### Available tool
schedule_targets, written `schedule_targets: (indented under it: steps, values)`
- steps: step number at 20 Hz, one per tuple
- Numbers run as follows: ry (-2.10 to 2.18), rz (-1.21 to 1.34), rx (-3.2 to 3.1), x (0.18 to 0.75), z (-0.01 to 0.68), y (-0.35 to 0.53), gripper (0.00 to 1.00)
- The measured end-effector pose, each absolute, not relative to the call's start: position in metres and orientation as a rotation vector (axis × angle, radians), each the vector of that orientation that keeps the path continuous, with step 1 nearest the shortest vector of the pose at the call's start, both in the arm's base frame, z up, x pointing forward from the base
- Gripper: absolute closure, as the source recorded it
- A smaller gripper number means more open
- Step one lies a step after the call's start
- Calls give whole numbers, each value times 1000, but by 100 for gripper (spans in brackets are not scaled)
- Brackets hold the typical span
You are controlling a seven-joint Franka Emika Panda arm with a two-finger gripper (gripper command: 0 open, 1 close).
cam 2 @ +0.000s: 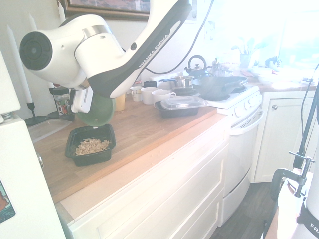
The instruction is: Pour the cereal into the box
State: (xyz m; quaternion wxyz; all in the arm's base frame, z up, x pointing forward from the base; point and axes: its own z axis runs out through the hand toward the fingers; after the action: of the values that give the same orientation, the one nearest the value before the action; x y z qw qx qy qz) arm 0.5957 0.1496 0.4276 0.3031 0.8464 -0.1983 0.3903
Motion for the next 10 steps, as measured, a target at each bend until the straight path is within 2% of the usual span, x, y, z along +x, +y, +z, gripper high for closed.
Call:
schedule_targets:
  steps: [6,10]
  values:
    - [-815,736,2565,614,443,85,100]
    - [-1006,545,2746,623,446,12,100]
